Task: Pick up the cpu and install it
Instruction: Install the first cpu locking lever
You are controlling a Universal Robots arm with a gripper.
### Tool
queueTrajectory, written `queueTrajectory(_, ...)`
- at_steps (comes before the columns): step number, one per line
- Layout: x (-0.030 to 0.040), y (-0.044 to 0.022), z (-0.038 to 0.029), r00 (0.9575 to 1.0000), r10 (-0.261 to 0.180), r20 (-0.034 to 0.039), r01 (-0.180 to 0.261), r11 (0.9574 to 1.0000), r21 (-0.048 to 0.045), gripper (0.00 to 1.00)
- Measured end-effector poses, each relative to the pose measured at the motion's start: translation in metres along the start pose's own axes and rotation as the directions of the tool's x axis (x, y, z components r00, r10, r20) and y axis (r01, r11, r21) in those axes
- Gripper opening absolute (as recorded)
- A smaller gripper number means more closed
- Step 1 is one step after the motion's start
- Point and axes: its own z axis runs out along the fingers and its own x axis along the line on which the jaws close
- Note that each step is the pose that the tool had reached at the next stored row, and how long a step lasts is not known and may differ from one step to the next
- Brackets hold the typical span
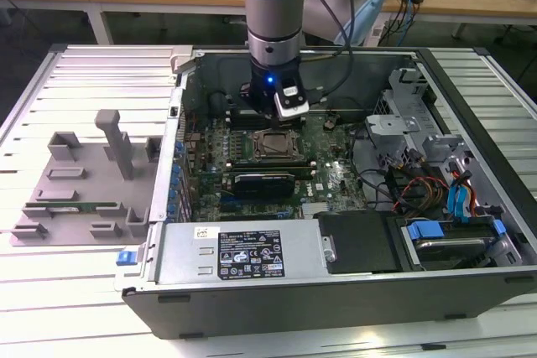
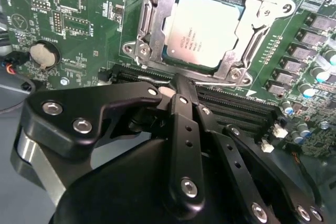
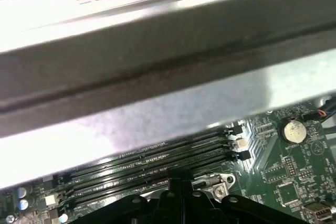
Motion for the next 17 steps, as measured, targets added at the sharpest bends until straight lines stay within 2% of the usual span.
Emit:
queueTrajectory(2,-0.0003,0.0007,-0.0050,1.0000,0.000,0.0000,0.000,1.0000,0.0001,0.11)
queueTrajectory(5,-0.0005,0.0013,-0.0083,1.0000,0.000,0.0000,0.000,1.0000,0.0001,0.11)
queueTrajectory(11,0.0001,0.0022,-0.0085,1.0000,0.000,0.0000,0.000,1.0000,0.0002,0.11)
queueTrajectory(13,0.0068,0.0030,-0.0087,1.0000,0.002,0.0003,-0.002,1.0000,0.0003,0.11)
queueTrajectory(17,0.0070,0.0029,-0.0085,1.0000,0.003,0.0004,-0.003,1.0000,0.0003,0.11)
